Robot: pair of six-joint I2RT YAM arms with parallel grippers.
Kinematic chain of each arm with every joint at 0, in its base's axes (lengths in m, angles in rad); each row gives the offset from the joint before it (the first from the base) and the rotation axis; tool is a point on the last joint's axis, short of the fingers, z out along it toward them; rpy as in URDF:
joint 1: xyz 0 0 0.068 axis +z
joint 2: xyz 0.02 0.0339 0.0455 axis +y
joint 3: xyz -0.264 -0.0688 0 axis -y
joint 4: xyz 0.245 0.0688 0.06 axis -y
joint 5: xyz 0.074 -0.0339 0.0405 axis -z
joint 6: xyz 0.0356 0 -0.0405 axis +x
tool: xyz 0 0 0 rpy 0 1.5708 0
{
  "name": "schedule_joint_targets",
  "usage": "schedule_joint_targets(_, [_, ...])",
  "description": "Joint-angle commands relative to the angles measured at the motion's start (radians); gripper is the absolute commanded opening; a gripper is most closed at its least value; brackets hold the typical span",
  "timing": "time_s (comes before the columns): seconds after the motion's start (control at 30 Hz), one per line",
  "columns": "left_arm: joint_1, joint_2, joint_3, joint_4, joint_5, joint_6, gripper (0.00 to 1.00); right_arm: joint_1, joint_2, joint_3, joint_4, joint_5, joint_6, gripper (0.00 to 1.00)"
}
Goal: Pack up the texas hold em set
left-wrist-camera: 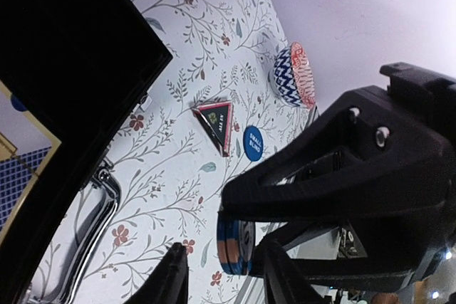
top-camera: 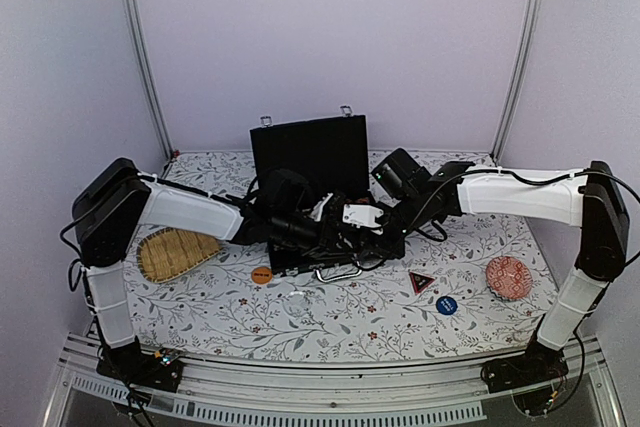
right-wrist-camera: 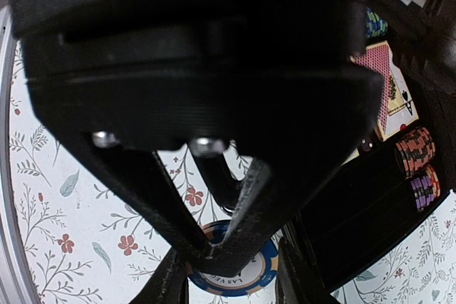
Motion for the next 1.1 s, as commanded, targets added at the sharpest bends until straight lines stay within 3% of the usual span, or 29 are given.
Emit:
schedule_joint_targets(0.0, [-0.007, 0.019, 0.025, 0.056, 0.018, -0.013, 0.31, -0.003, -0.034, 0.019, -0.001, -0.027, 0.015, 0.34])
schedule_joint_targets(0.53, [-0.006, 0.068, 0.025, 0.099, 0.053, -0.022, 0.05, -0.003, -0.031, 0.02, -0.001, -0.026, 0.018, 0.34])
schedule_joint_targets(0.63, [0.001, 0.047, 0.021, 0.073, 0.052, 0.01, 0.0, -0.005, -0.039, 0.016, -0.015, -0.04, 0.021, 0.41])
schedule_joint_targets(0.73, [0.021, -0.023, 0.016, -0.018, 0.029, 0.097, 0.0, -0.025, -0.086, -0.008, -0.037, -0.101, 0.021, 0.56])
schedule_joint_targets(0.8, [0.04, -0.065, 0.015, -0.109, 0.005, 0.181, 0.0, -0.053, -0.124, -0.028, -0.056, -0.16, 0.021, 0.61])
schedule_joint_targets(0.93, [0.067, -0.147, 0.044, -0.356, -0.071, 0.418, 0.0, -0.137, -0.204, -0.09, -0.069, -0.279, 0.03, 0.62])
schedule_joint_targets(1.07, [0.069, -0.209, 0.081, -0.602, -0.296, 0.651, 0.0, -0.22, -0.27, -0.21, -0.019, -0.302, 0.035, 0.62])
